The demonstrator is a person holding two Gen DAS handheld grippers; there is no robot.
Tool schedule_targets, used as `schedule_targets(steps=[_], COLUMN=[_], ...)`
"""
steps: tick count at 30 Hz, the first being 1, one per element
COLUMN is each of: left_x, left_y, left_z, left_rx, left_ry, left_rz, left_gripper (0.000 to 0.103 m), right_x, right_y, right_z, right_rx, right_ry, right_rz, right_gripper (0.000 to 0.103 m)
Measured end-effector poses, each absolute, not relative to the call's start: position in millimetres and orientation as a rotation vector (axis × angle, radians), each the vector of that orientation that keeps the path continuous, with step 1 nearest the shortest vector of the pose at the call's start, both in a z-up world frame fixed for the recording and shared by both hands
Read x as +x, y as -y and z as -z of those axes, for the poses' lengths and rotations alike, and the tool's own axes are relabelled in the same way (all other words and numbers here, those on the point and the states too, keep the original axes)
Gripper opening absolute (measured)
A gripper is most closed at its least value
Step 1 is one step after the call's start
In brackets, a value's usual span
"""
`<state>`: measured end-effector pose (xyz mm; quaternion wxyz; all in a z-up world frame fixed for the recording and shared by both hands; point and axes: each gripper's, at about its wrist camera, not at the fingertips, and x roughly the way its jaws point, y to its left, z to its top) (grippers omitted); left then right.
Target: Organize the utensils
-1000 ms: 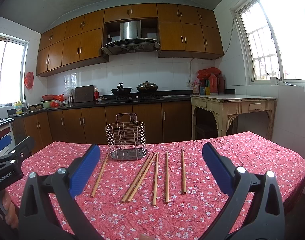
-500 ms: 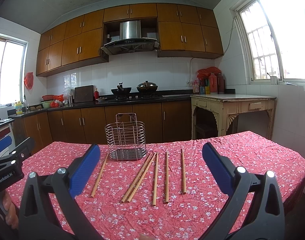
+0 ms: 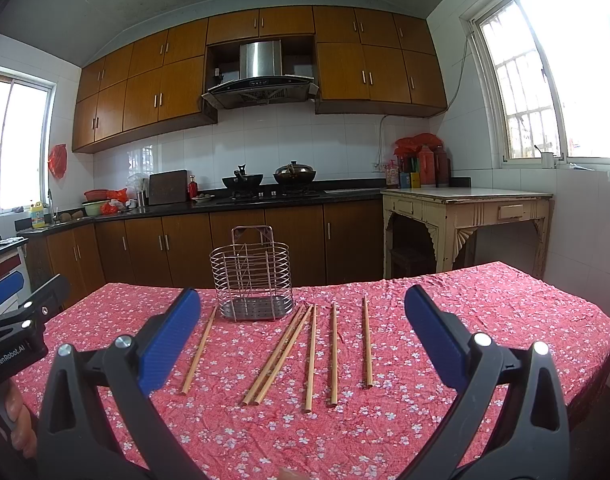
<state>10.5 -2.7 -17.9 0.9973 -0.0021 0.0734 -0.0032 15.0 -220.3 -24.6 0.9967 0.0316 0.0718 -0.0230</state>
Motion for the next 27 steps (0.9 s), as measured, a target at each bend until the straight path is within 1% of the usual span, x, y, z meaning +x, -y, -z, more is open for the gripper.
schedule_targets(steps=[12, 15, 18, 21, 23, 24, 26, 27], left_x=[17.2, 26.4, 40.4, 59.3, 71.8, 77.2, 84.4, 86.8], left_y=[0.4, -4.4, -10.6, -21.0, -29.1, -32.9, -37.5, -37.2], left_z=[23.4, 29.4, 38.6, 52.5, 63.5, 68.5, 73.8, 75.0], left_rx=[-0.014, -0.026, -0.034, -0.043, -0.061, -0.073, -0.086, -0.085], left_ry=[-0.174, -0.225, -0.300, -0.405, -0.478, -0.510, -0.547, -0.560], left_rz=[0.001, -0.013, -0.040, -0.086, -0.080, -0.071, -0.056, -0.055], left_gripper=[0.101, 0.101, 0.101, 0.101, 0.101, 0.101, 0.101, 0.101], right_x=[27.4, 44.1, 71.1, 101.2, 120.9, 129.2, 150.4, 161.3], right_y=[224.0, 233.0, 250.8, 269.8, 279.3, 282.5, 289.1, 291.8], right_z=[32.1, 41.8, 59.2, 77.8, 90.3, 95.8, 107.6, 114.2], right_rx=[0.080, 0.101, 0.145, 0.187, 0.191, 0.188, 0.185, 0.190], right_ry=[-0.182, -0.256, -0.387, -0.521, -0.601, -0.634, -0.712, -0.749], right_rz=[0.062, 0.095, 0.138, 0.165, 0.186, 0.194, 0.204, 0.199], right_gripper=[0.099, 0.099, 0.098, 0.088, 0.077, 0.074, 0.061, 0.058])
